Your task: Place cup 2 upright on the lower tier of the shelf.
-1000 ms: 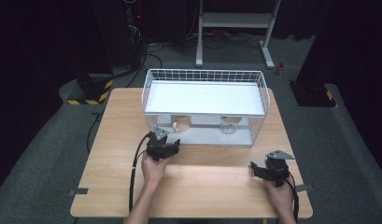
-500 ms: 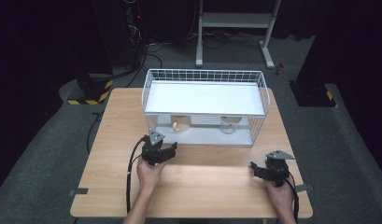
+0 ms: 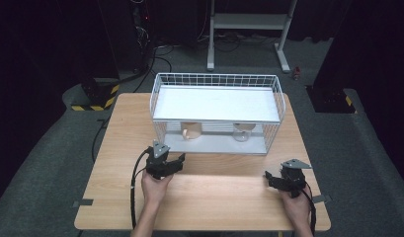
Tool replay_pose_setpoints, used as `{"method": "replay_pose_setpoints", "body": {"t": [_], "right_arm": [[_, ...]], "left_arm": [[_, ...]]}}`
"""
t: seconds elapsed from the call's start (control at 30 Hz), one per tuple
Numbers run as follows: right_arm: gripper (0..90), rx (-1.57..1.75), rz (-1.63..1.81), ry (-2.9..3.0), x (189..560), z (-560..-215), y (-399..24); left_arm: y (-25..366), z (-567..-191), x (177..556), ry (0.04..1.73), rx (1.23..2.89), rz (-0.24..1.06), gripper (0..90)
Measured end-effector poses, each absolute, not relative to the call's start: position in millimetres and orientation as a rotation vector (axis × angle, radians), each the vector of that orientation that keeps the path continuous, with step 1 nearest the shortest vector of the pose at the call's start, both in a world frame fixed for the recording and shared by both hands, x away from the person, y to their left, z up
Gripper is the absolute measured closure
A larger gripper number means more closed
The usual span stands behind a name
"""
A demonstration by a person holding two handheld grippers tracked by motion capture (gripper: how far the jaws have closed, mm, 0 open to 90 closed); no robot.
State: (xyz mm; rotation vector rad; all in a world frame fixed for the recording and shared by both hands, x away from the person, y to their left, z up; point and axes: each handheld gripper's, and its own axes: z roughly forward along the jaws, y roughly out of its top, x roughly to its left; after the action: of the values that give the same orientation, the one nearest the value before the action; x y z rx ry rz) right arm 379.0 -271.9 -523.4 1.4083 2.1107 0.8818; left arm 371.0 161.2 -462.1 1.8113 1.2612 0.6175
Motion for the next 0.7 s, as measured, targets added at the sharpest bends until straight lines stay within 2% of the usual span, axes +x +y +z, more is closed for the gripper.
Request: {"method": "replay_pose_setpoints", "body": {"t": [0.7], "right_arm": [[23.8, 1.408, 0.882, 2.111, 379, -523, -272]], "left_arm": [[175, -471, 353, 1.282, 1.787, 0.598, 29.8]]}}
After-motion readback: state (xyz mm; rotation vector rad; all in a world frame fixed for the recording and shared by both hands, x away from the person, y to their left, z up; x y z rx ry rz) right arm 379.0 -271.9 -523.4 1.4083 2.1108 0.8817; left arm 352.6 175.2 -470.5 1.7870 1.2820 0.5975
